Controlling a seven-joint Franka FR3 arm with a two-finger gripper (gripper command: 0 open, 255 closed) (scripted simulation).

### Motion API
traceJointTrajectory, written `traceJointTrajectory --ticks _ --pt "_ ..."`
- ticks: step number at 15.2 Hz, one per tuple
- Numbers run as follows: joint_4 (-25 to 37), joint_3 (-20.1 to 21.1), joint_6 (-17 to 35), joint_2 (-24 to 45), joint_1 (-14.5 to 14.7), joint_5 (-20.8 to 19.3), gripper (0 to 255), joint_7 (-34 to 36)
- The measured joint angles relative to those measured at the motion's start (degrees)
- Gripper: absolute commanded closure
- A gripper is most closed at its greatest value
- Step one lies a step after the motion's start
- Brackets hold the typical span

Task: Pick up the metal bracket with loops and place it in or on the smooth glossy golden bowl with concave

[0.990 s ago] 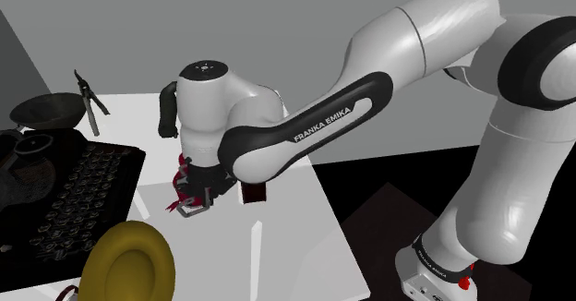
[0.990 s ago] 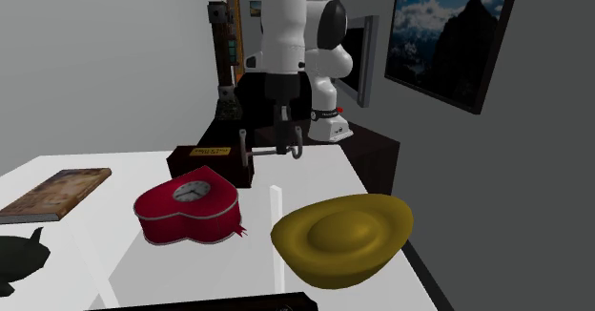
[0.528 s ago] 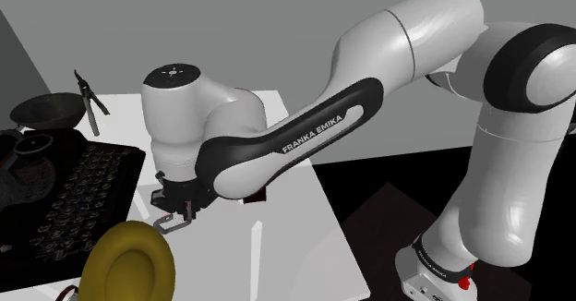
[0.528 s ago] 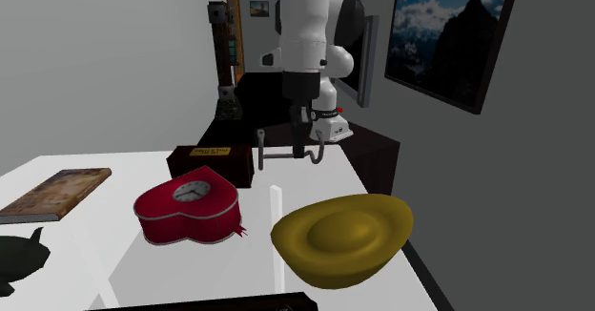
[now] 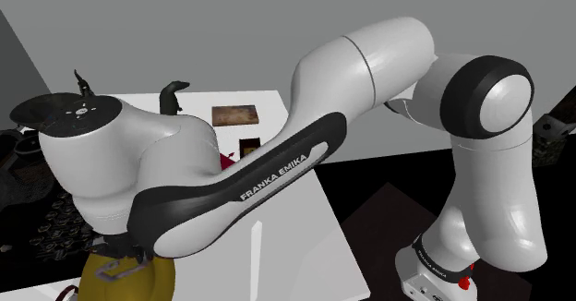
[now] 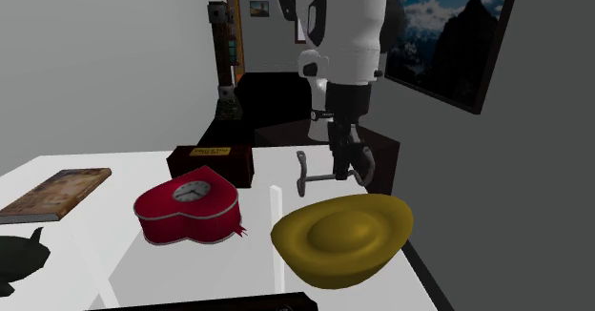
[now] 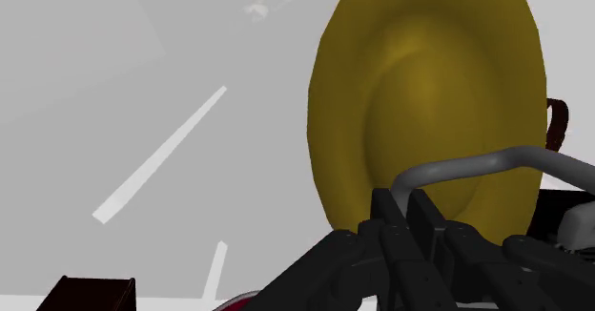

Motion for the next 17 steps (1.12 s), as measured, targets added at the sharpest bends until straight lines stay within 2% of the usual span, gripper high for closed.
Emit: traceJointTrajectory --ticks 2,4,10,17 --pt "4.4 -0.8 -1.2 3.5 3.3 -1.5 255 1.7" --pt "5.3 -1.3 -0.8 5.0 4.3 -2.2 255 2.3" --pt "4.1 -2.3 2.3 7.1 4.9 -3.6 255 3.5" --pt "3.7 -2.4 2.9 7.3 4.8 -3.7 255 3.5"
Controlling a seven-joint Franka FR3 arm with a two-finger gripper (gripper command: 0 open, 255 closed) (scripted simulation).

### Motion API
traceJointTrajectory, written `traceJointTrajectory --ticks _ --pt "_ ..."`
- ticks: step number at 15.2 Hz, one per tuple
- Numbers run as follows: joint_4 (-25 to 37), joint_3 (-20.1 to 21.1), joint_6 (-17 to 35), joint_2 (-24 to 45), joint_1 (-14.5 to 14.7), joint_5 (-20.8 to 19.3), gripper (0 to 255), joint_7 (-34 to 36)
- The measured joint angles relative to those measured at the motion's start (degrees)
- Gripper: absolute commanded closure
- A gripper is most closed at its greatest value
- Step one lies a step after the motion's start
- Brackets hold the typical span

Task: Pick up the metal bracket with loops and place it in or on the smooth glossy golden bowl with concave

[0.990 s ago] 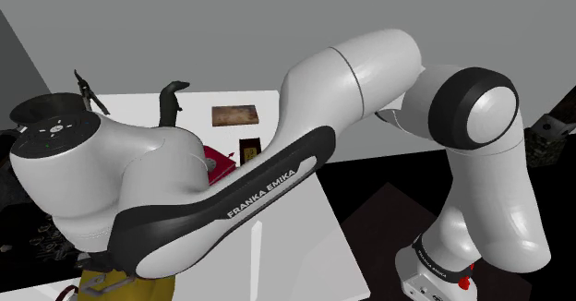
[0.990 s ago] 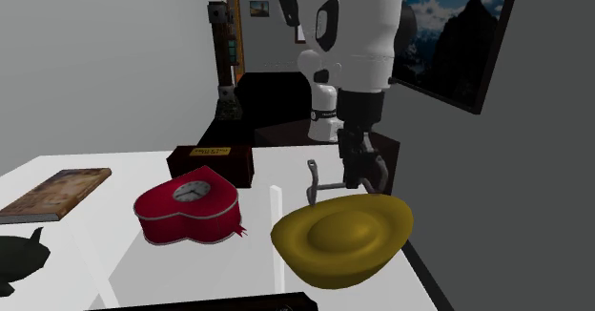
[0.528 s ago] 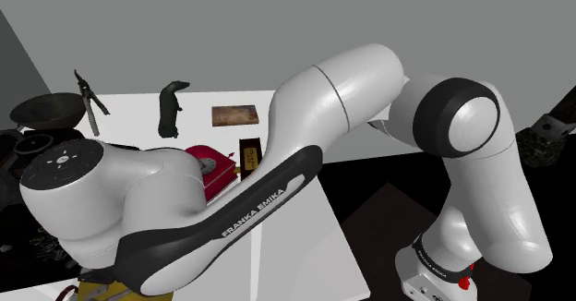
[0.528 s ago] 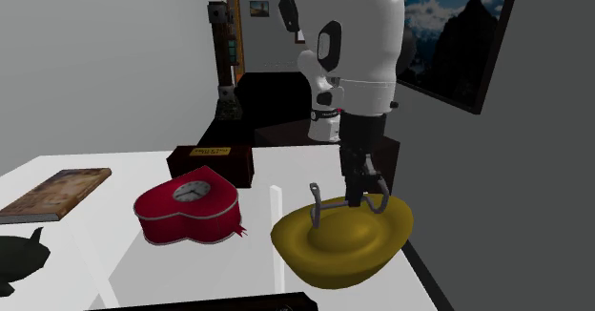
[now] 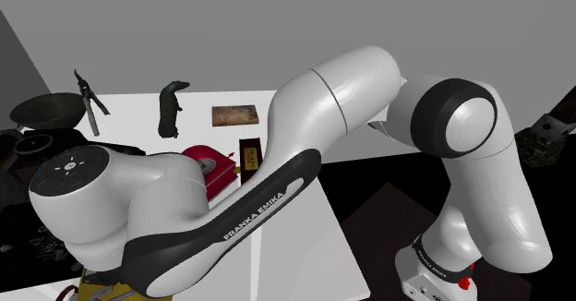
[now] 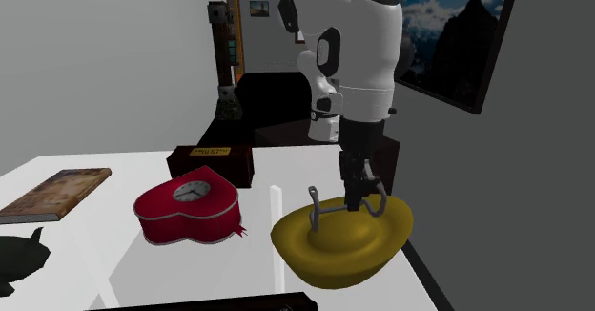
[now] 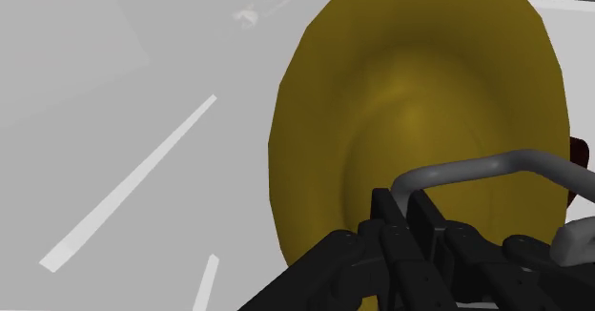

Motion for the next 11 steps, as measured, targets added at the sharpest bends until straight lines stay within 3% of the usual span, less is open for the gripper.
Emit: traceJointTrajectory --ticks 1,7,11 --pt "0.0 0.0 0.0 0.0 0.0 0.0 0 0.0" --pt "0.0 0.0 0.0 0.0 0.0 0.0 0 0.0" --pt "0.5 1.3 -3.3 -3.1 -1.0 1.7 0 -1.1"
